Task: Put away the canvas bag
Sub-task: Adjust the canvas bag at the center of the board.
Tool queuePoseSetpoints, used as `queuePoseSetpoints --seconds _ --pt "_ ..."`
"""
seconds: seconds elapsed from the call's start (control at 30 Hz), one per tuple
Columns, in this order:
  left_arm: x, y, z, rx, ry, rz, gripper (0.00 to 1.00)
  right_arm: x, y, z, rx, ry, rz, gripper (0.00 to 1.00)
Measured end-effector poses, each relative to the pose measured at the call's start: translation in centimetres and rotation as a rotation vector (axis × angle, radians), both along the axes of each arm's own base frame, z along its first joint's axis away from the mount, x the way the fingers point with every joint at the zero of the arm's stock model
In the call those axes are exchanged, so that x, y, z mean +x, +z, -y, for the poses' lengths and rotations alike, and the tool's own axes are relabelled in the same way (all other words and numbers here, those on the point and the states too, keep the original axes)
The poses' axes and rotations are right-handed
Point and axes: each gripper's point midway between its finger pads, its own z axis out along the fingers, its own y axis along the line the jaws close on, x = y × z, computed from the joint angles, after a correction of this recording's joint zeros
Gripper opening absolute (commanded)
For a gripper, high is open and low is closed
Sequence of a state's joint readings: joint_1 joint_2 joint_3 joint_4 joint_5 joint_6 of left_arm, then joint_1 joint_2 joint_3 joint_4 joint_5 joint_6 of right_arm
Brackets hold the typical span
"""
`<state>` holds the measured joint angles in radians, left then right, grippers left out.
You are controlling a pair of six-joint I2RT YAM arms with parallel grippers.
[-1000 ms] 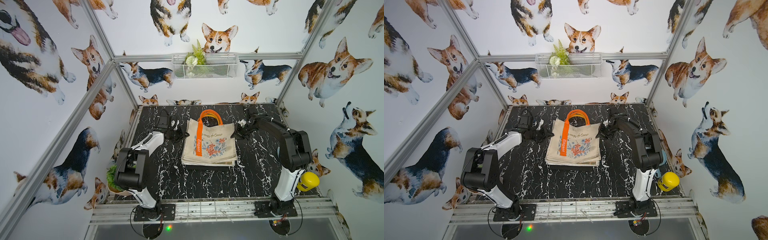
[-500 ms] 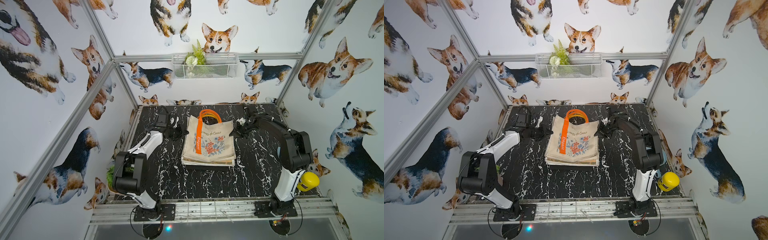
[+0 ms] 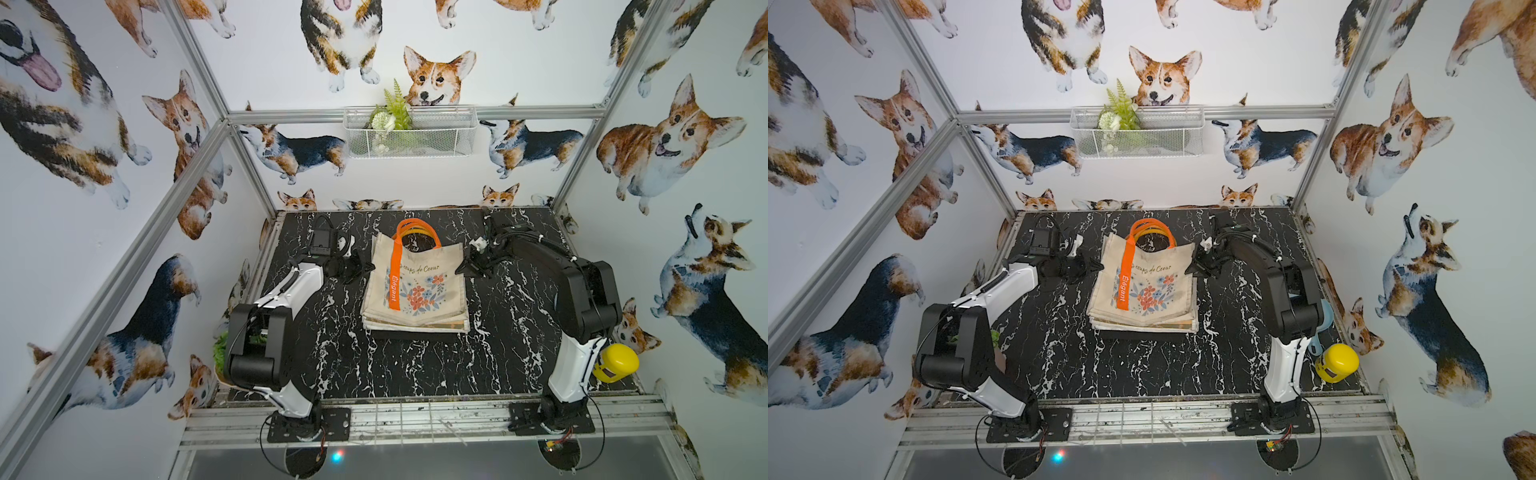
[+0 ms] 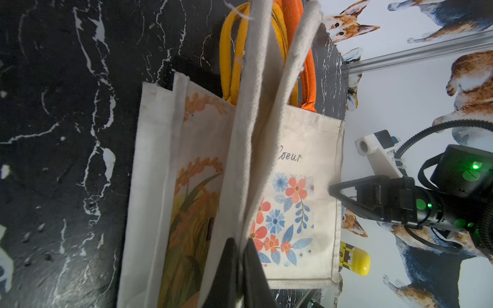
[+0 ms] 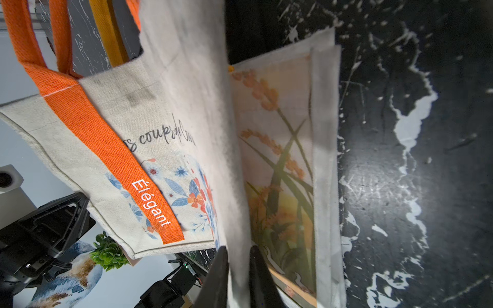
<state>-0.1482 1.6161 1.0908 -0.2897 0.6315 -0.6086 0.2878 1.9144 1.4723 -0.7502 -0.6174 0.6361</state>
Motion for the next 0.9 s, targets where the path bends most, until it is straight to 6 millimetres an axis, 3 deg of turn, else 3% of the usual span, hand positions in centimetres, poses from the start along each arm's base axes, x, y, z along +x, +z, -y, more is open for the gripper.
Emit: queuePoseSetpoints --seconds 0.67,0.7,0.77,0.83,0.9 --pt "-0.5 -1.9 -0.3 -0.001 -0.006 -0.028 0.0 -0.7 -1.4 0.4 -0.01 -0.016 -0.02 0.19" --pt "-0.6 -2.1 -0.3 0.001 -0.008 -0.029 0.0 -0.8 -1.4 0.5 -0.014 -0.018 -0.019 0.21" --pt "-0.7 -2.6 -0.3 0.004 -0.01 -0.038 0.01 -1.0 -1.5 0.7 -0.024 -0.02 -0.019 0.35" --pt "-0.9 -3.0 -0.4 0.008 -0.013 -0.047 0.18 -1.0 -1.6 1.0 -0.047 -0.024 -0.014 0.48" --pt "-1.0 -3.6 -0.4 0.018 -0.021 -0.054 0.29 -1.0 -1.6 1.7 -0.093 -0.022 0.001 0.54"
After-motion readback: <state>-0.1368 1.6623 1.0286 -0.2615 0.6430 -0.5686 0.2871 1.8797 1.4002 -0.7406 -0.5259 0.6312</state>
